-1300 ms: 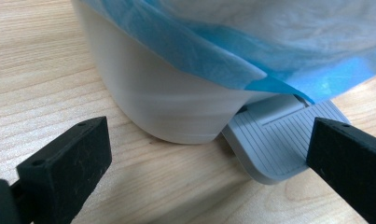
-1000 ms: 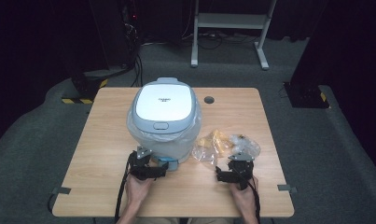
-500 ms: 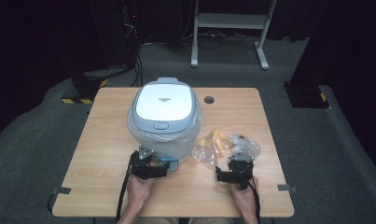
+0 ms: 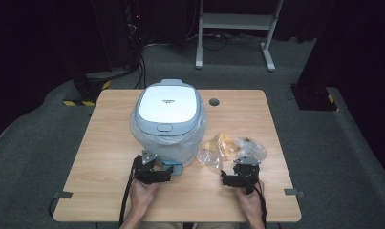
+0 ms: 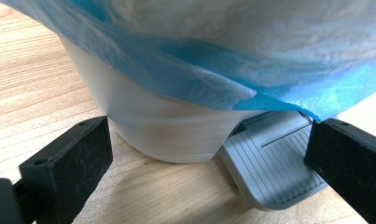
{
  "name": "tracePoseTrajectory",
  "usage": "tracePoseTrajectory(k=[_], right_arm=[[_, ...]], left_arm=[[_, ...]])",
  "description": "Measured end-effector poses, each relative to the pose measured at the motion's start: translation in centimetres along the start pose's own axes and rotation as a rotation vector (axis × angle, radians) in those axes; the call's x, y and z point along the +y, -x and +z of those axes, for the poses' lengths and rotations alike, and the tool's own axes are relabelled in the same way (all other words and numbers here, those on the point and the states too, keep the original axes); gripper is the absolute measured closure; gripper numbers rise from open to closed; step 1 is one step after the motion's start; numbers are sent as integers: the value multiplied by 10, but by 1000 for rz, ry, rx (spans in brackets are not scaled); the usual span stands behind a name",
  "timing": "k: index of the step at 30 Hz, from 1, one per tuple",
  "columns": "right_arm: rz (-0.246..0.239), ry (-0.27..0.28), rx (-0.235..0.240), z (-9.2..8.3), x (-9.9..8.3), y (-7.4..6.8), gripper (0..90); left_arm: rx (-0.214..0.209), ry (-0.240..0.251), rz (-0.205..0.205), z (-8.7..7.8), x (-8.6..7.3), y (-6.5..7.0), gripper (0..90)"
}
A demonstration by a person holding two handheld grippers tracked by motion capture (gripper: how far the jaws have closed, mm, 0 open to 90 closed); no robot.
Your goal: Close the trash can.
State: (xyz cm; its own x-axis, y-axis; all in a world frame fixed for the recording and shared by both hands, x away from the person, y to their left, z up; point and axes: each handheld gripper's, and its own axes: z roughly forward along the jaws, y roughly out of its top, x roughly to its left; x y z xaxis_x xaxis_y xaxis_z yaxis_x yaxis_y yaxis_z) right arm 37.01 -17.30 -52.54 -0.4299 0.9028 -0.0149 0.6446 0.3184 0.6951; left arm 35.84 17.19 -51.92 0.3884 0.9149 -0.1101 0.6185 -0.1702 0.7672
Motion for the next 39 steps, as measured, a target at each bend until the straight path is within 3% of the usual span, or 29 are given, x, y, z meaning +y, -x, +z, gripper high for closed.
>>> tracePoseTrajectory(k=[14,23,29,39], right_arm=[[1,0,0,0,0,0,74],[0,0,0,0,0,0,74],[-8,0,7,-1,-1,0,75],[-6,19,14,-11,-9,-4,168]], left_arm=[[3,16,1,2,-4,0,22],[25,-22,20,6,-5,2,22],[15,-27,12,7,-4,1,21],[1,-36,5,8,-4,-2,22]])
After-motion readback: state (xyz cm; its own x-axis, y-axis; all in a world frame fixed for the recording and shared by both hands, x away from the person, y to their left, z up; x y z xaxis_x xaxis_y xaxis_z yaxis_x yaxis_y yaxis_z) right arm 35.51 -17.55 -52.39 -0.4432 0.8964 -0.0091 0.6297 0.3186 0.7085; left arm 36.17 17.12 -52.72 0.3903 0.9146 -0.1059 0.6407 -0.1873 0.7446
